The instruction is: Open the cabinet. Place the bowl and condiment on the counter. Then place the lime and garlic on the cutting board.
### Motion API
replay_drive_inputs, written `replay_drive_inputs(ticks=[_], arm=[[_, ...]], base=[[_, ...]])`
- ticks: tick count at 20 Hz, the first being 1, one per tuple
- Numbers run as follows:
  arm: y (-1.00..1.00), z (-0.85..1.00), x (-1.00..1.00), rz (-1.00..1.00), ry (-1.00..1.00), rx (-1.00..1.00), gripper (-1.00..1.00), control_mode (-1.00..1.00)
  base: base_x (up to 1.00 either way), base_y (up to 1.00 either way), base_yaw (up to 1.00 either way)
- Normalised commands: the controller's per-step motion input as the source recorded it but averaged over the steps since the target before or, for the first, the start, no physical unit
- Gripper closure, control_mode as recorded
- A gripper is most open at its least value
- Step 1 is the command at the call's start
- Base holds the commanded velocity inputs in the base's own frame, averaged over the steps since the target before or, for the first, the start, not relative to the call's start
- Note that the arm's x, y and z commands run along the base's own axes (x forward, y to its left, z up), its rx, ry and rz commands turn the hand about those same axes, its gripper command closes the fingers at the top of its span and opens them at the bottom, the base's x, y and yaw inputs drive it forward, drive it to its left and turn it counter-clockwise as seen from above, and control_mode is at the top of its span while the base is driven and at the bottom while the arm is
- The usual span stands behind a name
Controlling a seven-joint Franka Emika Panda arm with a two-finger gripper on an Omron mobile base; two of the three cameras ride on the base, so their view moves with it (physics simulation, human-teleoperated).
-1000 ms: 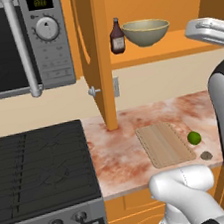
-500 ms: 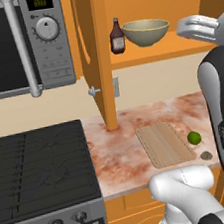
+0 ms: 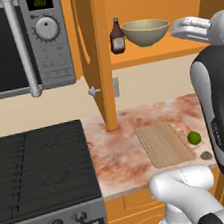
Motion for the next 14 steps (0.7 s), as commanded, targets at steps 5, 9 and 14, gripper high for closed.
replay_drive_inputs(ticks=[5, 9, 14], arm=[[0.1, -0.02, 0.2, 0.0, 0.01, -0.03, -1.0, -1.0], [0.01, 0.0, 0.22, 0.02, 0.06, 0.0, -1.0, -1.0], [0.01, -0.03, 0.2, 0.09, 0.09, 0.0, -1.0, -1.0]], base=[[0.0, 0.0, 0.0], [0.0, 0.0, 0.0], [0.0, 0.0, 0.0]])
